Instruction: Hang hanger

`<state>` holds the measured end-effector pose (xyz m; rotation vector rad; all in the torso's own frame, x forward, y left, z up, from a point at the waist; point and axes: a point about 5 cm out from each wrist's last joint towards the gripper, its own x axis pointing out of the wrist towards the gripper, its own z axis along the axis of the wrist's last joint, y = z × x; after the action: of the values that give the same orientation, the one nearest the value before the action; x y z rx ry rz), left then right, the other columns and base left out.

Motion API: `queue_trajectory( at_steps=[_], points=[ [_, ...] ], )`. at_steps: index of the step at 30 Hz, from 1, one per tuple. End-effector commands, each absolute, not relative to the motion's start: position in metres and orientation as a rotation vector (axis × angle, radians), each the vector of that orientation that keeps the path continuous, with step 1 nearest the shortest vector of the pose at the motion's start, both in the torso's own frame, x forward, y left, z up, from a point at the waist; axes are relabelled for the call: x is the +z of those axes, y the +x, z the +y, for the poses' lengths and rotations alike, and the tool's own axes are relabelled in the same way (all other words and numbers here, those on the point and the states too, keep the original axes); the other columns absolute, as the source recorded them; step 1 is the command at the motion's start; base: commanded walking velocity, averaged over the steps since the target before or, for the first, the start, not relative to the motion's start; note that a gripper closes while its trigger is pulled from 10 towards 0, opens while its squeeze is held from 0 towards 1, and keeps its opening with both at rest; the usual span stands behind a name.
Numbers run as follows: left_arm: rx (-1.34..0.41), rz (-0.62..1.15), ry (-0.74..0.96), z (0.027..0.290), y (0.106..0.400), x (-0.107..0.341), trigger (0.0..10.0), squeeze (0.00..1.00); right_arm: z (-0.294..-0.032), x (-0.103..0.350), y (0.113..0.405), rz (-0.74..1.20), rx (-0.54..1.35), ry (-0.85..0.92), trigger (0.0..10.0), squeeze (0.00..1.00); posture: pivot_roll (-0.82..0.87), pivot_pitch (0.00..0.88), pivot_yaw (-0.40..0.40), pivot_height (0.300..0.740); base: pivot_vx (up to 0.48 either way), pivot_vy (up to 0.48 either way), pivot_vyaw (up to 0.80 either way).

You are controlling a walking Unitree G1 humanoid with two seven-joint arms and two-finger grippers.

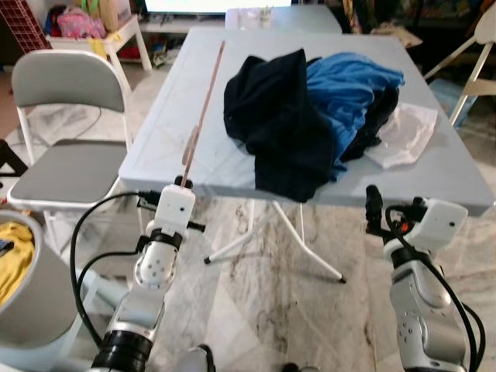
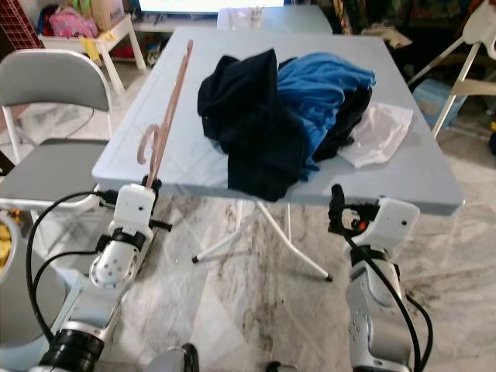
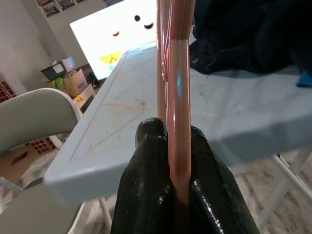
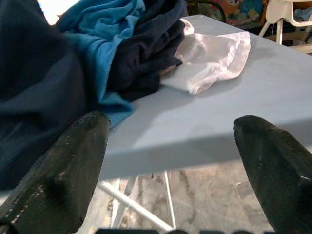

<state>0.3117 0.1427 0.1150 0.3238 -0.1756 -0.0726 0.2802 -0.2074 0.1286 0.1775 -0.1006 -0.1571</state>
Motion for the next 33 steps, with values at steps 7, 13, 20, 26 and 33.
queue_trajectory(
  at_steps=[7,13,20,26,33],
  points=[
    [-0.072,-0.181,0.319,0.141,0.314,0.116,10.0,0.0,-0.208,0.122,0.279,-0.063,-0.17,0.166,10.0,0.0,0.02,0.12,0.017,0.74,-0.077,0.0,0.0],
    [-0.075,-0.178,0.316,0.14,0.315,0.116,10.0,0.0,-0.207,0.12,0.279,-0.054,-0.173,0.143,10.0,0.0,0.01,0.122,0.018,0.74,-0.265,0.0,0.0],
    [-0.097,-0.175,0.296,0.137,0.319,0.116,10.0,0.0,-0.203,0.116,0.283,-0.037,-0.164,0.115,10.0,0.0,0.01,0.13,0.02,0.74,-0.048,0.0,0.0],
    [-0.11,-0.121,0.249,0.136,0.322,0.11,10.0,0.0,-0.197,0.113,0.284,0.002,-0.118,0.049,10.0,0.0,0.01,0.132,0.019,0.74,0.0,0.0,0.0],
    [-0.151,-0.048,0.157,0.137,0.323,0.1,10.0,0.0,-0.194,0.113,0.285,-0.005,-0.102,0.114,10.0,0.0,0.01,0.143,0.016,0.74,0.0,0.0,-0.11]
  ],
)
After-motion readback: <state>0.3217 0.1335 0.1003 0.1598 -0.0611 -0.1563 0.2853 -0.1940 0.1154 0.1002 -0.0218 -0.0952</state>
